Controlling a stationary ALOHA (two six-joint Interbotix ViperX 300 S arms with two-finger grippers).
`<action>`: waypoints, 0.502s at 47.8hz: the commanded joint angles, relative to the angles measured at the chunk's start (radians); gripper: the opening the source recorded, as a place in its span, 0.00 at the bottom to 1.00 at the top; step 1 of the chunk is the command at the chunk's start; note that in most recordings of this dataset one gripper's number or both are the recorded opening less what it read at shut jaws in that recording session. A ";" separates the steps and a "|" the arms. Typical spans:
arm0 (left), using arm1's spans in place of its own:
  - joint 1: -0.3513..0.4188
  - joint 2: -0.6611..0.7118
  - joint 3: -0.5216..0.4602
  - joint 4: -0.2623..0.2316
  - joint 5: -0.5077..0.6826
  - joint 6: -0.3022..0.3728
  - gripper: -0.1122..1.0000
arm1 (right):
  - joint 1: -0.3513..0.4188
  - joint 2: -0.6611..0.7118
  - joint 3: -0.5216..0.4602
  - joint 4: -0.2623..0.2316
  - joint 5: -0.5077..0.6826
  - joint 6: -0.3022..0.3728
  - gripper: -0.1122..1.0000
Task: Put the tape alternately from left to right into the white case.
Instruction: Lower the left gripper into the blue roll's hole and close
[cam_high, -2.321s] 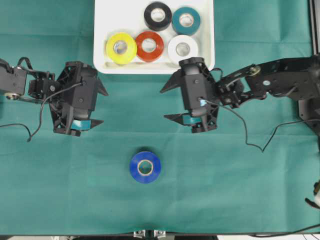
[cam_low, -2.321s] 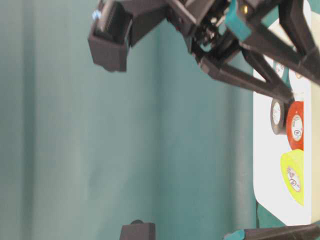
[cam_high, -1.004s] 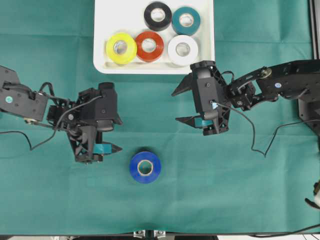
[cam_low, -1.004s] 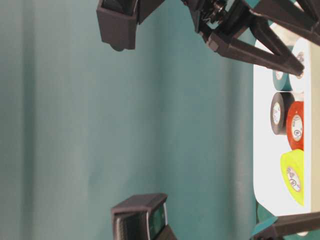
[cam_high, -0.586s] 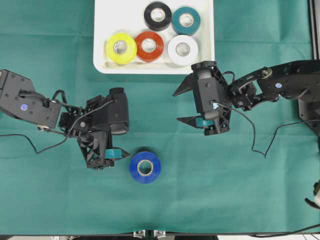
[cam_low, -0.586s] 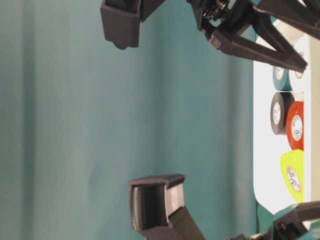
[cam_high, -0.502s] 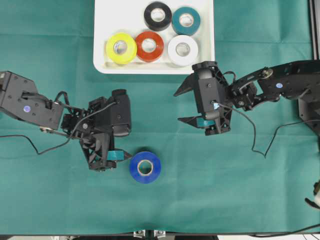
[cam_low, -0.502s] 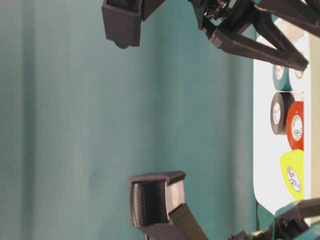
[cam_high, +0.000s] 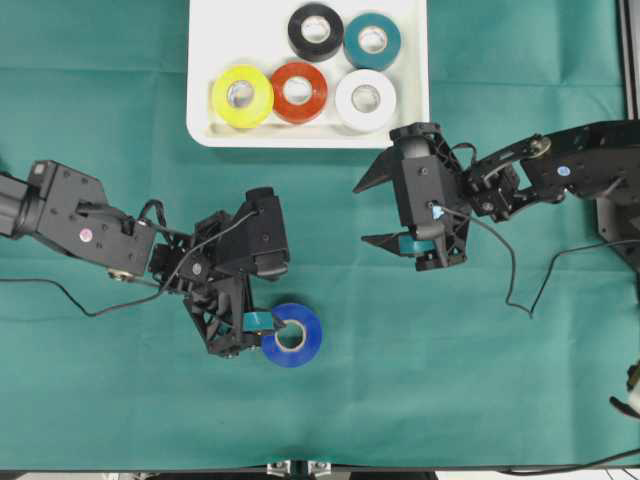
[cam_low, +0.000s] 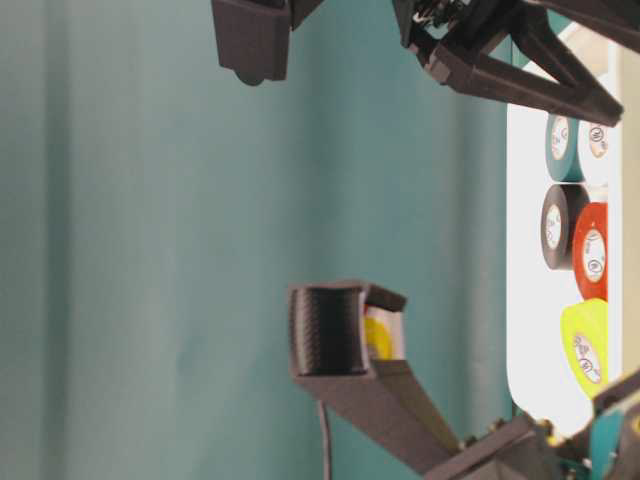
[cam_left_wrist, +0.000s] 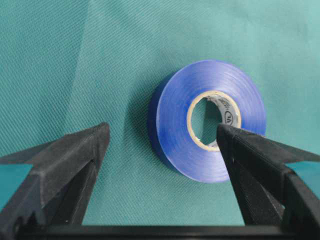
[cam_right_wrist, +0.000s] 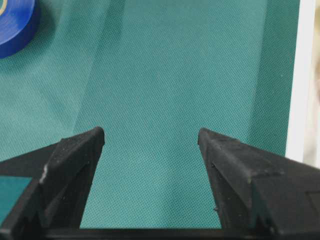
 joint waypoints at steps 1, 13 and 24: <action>-0.005 -0.009 -0.020 0.000 0.000 -0.015 0.73 | 0.003 -0.021 -0.009 0.000 -0.005 -0.003 0.84; -0.005 0.015 -0.025 0.000 0.000 -0.017 0.73 | 0.003 -0.021 -0.009 0.000 -0.006 -0.005 0.84; -0.002 0.032 -0.029 0.000 0.006 -0.018 0.73 | 0.003 -0.021 -0.009 0.000 -0.009 -0.005 0.84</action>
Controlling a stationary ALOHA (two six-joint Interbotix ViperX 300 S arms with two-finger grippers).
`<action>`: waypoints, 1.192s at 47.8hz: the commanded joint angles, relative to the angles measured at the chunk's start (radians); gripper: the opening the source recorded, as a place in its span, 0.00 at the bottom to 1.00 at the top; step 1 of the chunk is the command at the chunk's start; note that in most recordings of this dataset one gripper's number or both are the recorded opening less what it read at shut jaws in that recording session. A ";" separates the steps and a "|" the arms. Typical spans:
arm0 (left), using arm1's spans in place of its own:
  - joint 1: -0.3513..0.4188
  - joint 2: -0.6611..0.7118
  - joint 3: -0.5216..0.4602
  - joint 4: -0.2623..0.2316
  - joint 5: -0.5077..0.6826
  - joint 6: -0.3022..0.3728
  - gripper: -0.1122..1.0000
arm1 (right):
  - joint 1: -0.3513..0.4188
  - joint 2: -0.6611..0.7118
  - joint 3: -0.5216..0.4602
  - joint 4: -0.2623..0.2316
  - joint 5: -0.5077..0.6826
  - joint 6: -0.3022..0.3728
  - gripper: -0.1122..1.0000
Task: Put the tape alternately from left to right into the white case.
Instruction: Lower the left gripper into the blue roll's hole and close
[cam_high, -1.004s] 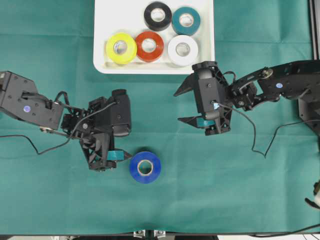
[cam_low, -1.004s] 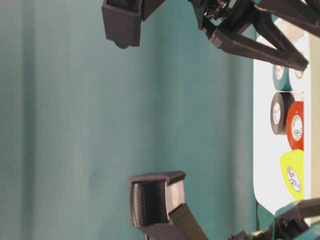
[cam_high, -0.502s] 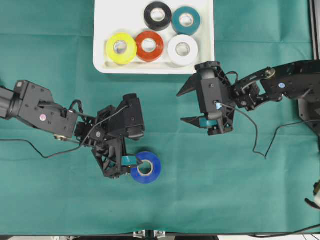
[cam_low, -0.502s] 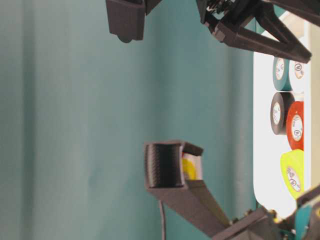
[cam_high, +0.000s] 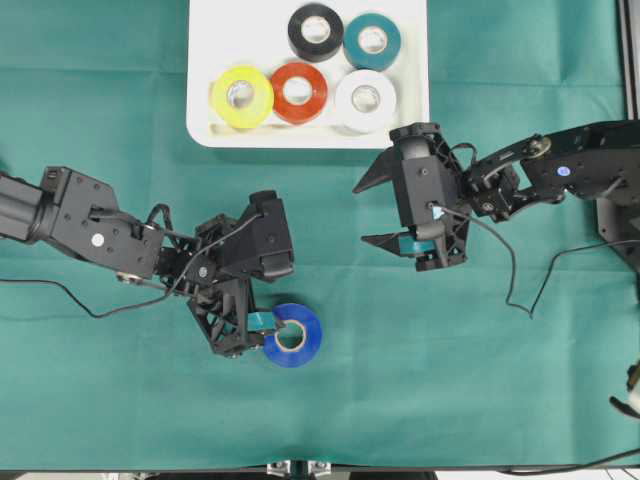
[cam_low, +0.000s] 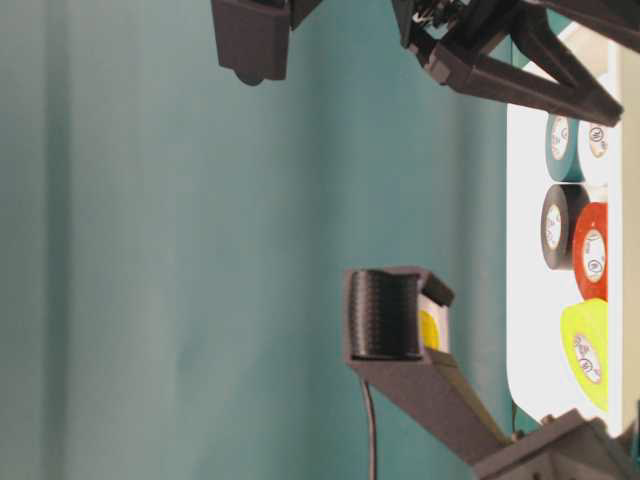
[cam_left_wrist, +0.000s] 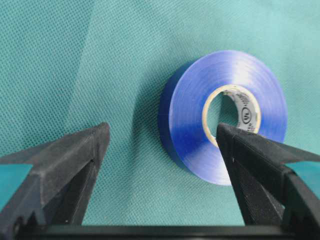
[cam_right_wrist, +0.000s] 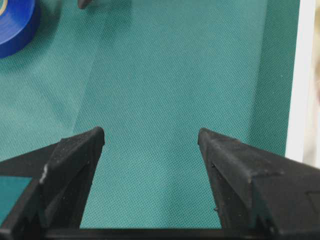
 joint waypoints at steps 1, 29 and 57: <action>0.000 -0.012 -0.020 0.000 0.005 -0.002 0.73 | 0.003 -0.021 -0.009 0.000 -0.008 -0.002 0.84; 0.017 0.037 -0.078 0.000 0.104 -0.002 0.73 | 0.003 -0.021 -0.009 0.000 -0.011 0.000 0.84; 0.044 0.052 -0.135 0.003 0.238 0.002 0.73 | 0.003 -0.023 0.009 0.000 -0.028 0.000 0.84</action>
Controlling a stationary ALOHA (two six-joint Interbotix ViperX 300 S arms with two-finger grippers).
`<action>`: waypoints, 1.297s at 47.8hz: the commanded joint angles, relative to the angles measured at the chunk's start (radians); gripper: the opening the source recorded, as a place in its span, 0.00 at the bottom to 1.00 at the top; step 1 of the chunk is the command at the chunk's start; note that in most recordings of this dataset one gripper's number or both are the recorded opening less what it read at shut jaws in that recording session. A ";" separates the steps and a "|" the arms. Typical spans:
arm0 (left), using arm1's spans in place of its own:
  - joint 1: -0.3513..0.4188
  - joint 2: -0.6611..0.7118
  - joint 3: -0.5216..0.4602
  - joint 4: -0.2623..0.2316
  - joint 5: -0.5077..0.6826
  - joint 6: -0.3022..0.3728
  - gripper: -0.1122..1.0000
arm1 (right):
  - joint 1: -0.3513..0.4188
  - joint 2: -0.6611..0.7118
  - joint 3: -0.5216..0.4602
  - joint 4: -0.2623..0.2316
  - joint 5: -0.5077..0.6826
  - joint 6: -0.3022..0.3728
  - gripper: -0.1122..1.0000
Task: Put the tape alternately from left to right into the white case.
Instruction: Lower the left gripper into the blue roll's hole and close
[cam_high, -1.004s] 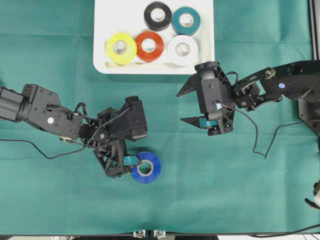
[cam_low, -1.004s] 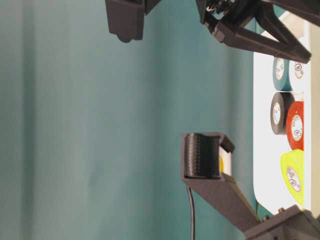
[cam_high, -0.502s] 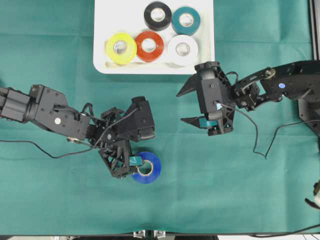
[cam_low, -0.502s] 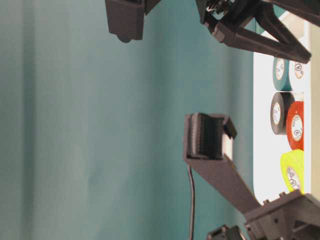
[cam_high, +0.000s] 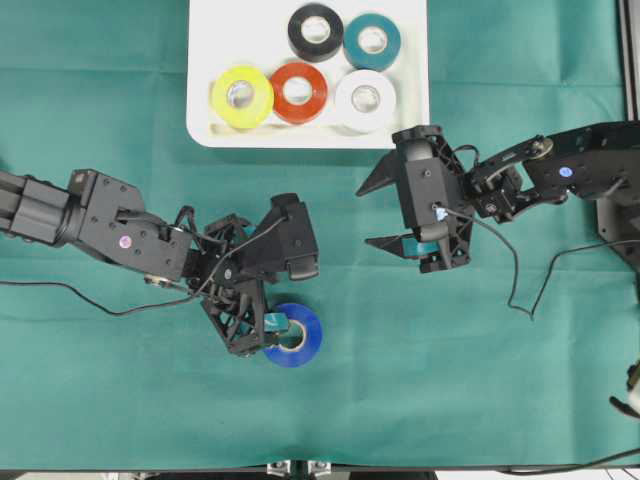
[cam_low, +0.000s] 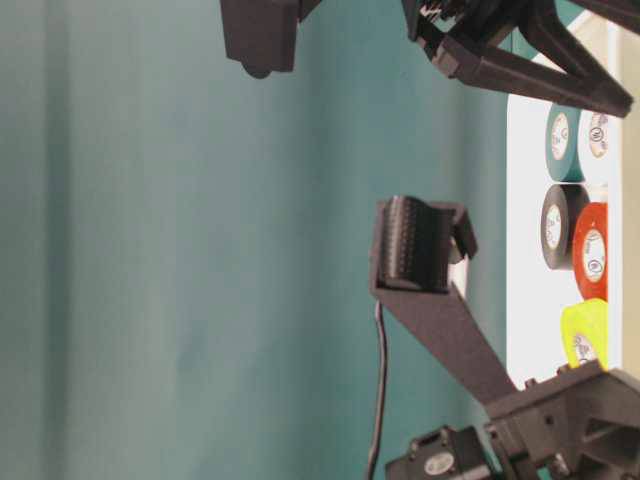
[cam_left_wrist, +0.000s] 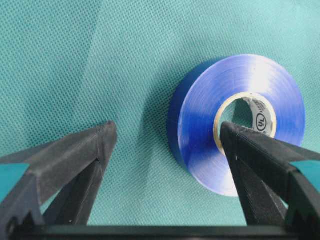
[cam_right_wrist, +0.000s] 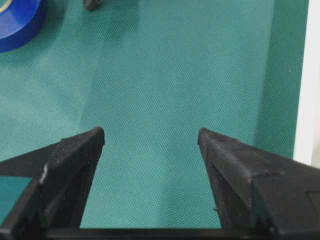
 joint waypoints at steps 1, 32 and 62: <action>0.025 -0.002 -0.021 0.005 0.006 0.005 0.73 | 0.003 -0.021 -0.008 0.000 -0.006 0.000 0.84; 0.023 0.041 -0.097 0.008 0.097 0.006 0.73 | 0.003 -0.021 -0.006 0.000 -0.008 0.000 0.84; 0.008 0.040 -0.126 0.008 0.150 0.012 0.14 | 0.003 -0.021 -0.009 0.000 -0.006 0.002 0.84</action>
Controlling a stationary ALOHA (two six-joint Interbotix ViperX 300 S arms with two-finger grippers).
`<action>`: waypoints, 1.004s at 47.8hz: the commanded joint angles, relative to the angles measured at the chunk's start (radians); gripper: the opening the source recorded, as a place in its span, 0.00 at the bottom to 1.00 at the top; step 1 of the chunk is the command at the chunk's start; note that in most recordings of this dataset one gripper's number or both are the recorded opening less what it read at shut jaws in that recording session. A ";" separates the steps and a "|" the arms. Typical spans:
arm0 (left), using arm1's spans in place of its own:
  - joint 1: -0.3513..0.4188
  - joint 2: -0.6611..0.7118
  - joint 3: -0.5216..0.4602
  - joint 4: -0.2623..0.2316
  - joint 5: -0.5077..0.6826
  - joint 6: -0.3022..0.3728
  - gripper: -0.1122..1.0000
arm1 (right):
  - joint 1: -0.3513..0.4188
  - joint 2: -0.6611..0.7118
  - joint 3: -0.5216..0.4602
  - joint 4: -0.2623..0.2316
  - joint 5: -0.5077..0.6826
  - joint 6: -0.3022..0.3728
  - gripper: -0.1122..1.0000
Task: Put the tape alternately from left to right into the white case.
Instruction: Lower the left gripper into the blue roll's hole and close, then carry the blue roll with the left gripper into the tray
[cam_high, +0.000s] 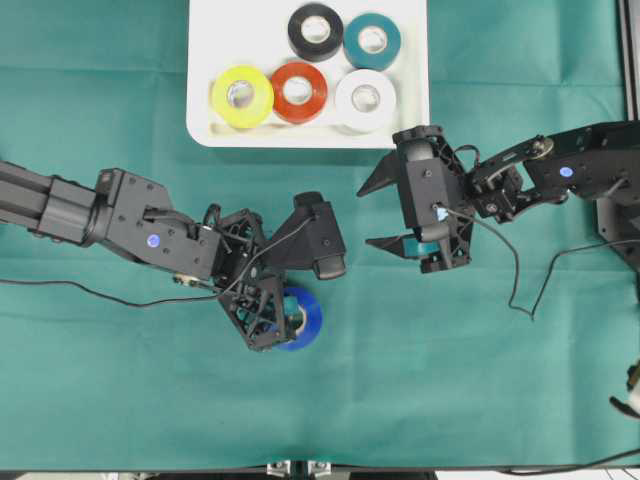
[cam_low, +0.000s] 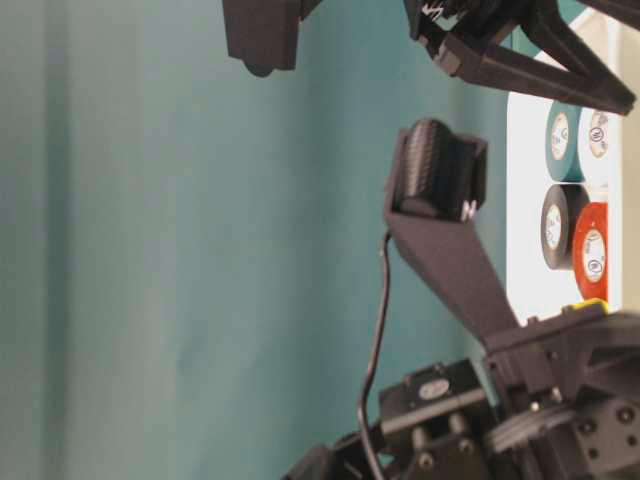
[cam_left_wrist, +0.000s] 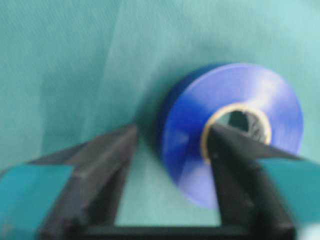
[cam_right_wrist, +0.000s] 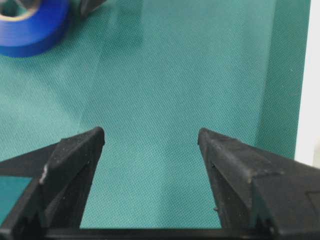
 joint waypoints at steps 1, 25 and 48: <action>-0.006 -0.009 -0.015 0.003 0.012 0.003 0.12 | 0.003 -0.021 -0.011 0.000 -0.006 0.002 0.84; -0.009 -0.025 -0.008 0.003 0.018 0.005 0.08 | 0.003 -0.021 -0.015 0.000 -0.006 0.002 0.84; -0.017 -0.112 0.012 0.003 0.058 0.008 0.08 | 0.003 -0.021 -0.012 0.000 -0.005 0.002 0.84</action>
